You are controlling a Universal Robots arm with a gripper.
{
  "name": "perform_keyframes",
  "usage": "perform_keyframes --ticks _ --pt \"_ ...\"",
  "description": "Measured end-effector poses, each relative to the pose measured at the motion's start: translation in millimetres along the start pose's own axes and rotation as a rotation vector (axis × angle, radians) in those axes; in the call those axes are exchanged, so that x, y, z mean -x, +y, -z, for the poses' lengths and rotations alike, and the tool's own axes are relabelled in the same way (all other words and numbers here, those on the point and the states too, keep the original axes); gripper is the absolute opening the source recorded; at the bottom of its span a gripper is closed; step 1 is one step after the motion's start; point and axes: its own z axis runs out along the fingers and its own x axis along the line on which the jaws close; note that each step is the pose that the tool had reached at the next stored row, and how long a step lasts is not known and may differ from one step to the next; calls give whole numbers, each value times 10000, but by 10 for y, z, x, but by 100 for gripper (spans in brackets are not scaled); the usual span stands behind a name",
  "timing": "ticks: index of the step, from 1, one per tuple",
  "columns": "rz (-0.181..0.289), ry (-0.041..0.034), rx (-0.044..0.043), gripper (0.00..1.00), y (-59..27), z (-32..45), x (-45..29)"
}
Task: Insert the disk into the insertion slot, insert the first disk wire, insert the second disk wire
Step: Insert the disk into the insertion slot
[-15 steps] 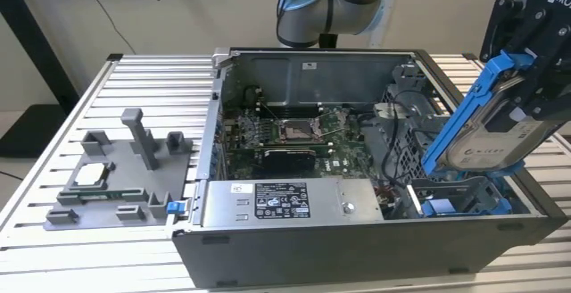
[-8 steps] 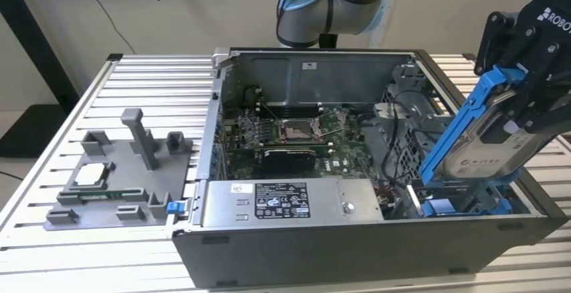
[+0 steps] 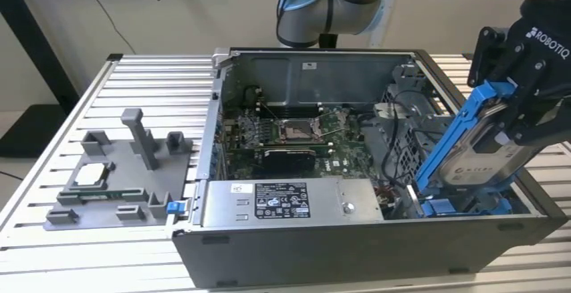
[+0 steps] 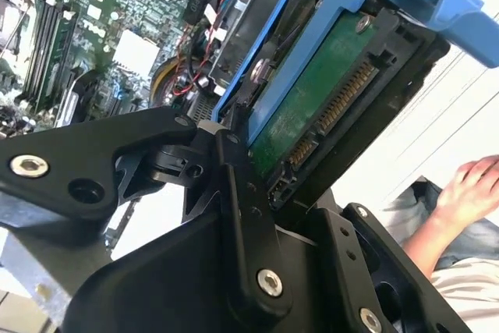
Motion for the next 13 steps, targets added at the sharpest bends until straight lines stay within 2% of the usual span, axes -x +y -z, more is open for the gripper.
perform_keyframes --ticks 5,9,13 --pt "159 5 -35 0 -8 -80 3" --pt "379 7 -80 0 -12 -121 6" --pt "500 -14 -87 0 -35 -155 10"
